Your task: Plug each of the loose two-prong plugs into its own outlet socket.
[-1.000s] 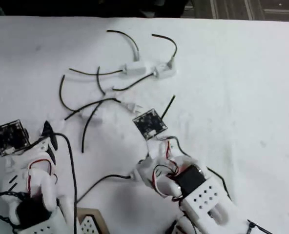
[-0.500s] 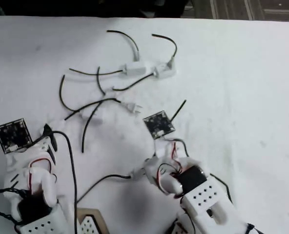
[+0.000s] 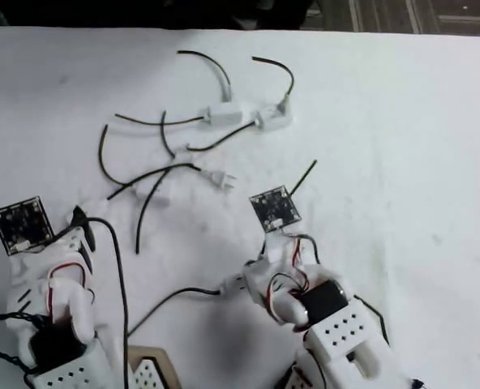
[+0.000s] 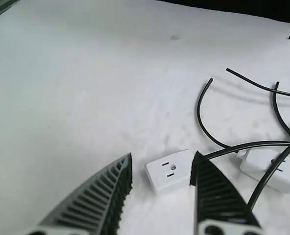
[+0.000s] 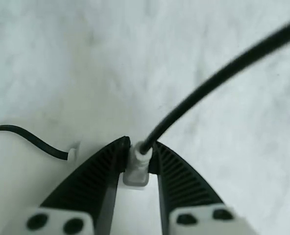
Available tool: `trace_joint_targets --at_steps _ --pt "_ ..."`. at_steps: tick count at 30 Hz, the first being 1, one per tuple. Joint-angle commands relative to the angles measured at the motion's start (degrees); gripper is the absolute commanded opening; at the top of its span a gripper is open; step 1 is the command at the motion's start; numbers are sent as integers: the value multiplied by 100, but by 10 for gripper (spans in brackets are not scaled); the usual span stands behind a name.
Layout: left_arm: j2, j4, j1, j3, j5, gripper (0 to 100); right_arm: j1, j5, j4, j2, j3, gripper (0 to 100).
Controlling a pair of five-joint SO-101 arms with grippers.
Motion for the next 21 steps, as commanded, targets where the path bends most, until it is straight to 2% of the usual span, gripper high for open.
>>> trace_joint_targets --at_steps 1,6,21 --pt "-48 -88 -31 -18 -53 204 -215 35 -40 22 202 17" --pt "-48 -88 -31 -18 -53 204 -541 255 -40 57 255 17" --pt "-48 -88 -31 -18 -53 205 -514 -70 -22 75 246 16"
